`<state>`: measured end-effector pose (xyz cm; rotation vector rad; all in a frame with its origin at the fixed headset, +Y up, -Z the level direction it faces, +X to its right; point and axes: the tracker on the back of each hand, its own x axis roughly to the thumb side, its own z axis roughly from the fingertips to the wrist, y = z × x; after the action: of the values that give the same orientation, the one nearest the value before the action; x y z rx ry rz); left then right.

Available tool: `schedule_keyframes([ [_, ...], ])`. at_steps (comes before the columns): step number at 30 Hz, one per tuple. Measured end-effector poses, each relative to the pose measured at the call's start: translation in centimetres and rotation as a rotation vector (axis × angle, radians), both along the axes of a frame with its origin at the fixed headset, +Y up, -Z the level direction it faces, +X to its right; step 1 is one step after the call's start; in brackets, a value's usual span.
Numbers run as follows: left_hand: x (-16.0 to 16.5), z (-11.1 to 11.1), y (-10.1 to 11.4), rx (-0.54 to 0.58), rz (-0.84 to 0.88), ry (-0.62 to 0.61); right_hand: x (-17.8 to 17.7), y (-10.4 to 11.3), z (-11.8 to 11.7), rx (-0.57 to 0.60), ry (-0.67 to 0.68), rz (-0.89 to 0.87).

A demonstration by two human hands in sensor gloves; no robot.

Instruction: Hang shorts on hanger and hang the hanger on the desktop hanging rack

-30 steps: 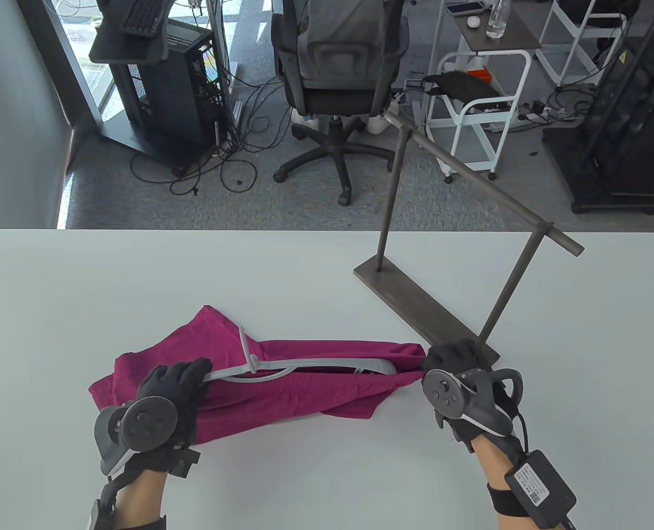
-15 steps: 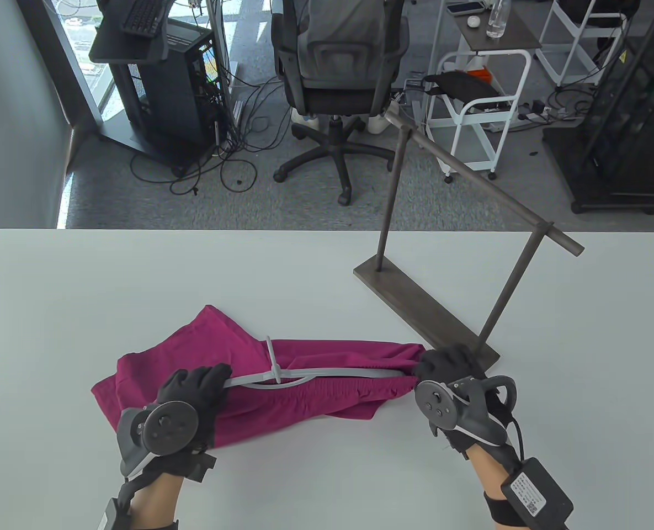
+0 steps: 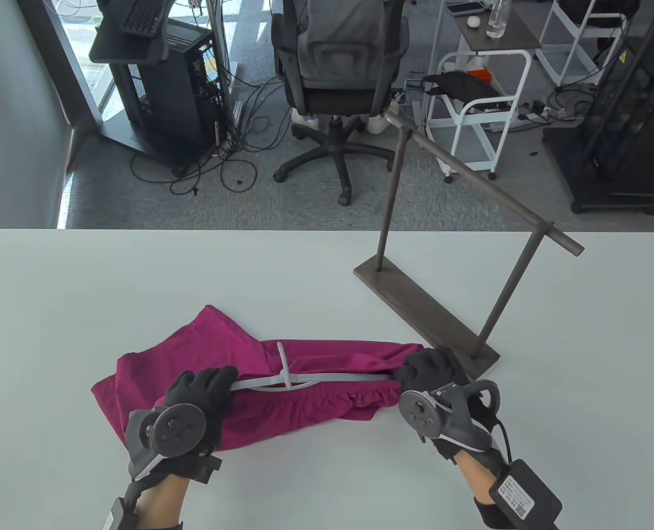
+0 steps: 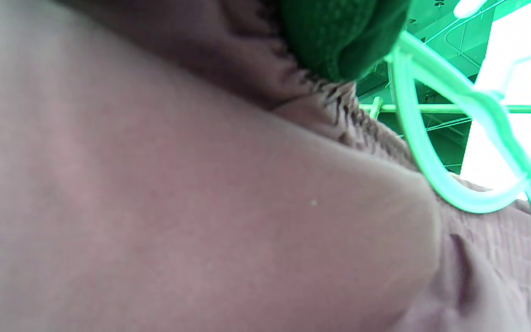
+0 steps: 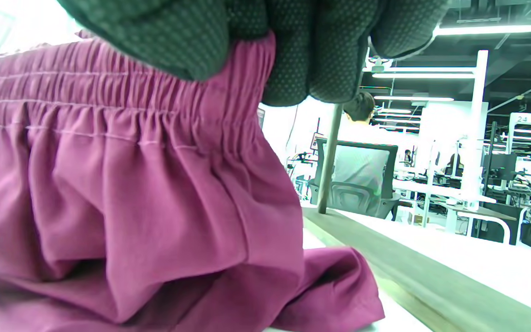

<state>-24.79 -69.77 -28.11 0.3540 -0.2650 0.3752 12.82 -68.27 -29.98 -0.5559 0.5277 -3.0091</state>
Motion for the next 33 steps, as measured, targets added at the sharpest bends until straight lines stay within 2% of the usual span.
schedule_keyframes([
  [13,0.0,0.0,-0.1,-0.011,-0.005,0.002,-0.6,-0.7,0.3,-0.033,0.058,0.001],
  [20,-0.4,0.1,0.3,0.001,0.034,0.003,1.0,1.5,1.8,-0.017,0.091,-0.171],
  [25,-0.5,0.1,0.5,0.014,0.057,0.0,3.1,2.8,2.2,0.008,0.042,-0.27],
  [28,-0.5,0.1,0.6,0.016,0.069,-0.004,4.0,2.7,1.8,-0.047,0.039,-0.332],
  [33,-0.6,0.0,0.5,0.015,0.1,-0.02,4.3,1.1,0.6,-0.227,0.058,-0.406],
])
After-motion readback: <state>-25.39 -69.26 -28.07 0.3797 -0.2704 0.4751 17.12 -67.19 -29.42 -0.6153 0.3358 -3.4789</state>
